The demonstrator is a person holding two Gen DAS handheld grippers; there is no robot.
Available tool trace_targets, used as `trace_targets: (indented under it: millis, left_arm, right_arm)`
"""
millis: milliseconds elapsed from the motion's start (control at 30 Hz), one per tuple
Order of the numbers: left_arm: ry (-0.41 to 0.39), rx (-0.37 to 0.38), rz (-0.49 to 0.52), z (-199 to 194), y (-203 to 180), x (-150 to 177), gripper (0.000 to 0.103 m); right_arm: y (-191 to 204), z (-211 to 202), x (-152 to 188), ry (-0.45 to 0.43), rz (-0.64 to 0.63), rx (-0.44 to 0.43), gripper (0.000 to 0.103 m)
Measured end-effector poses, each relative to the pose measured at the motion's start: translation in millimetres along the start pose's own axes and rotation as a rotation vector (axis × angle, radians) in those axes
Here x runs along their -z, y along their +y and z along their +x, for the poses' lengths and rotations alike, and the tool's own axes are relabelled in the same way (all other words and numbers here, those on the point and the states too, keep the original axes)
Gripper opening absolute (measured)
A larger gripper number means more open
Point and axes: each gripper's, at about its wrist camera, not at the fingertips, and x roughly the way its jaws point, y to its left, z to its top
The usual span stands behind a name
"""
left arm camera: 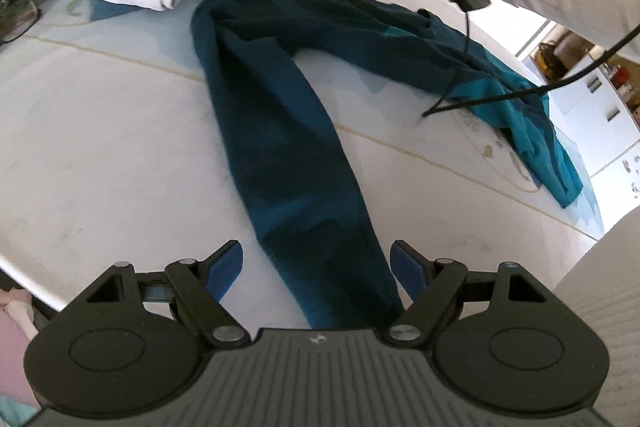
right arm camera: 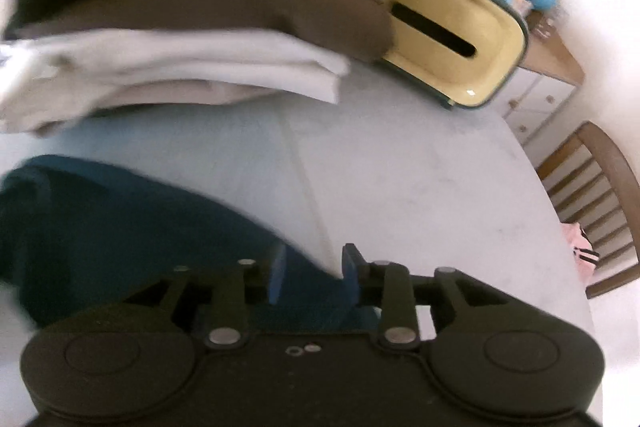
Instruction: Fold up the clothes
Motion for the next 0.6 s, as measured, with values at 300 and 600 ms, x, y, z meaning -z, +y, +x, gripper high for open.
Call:
trace_targets:
  millis: [300,600]
  left_arm:
    - [-0.026,-0.038,-0.096,-8,12,6,0.081]
    - [-0.035,-0.022,-0.119,-16,16,24,0.085]
  right_arm:
    - [101,-63,16,0.002,-0.095,-0.274,0.103]
    - [192,-41,25,0.101,-0.009,-0.352,0.103]
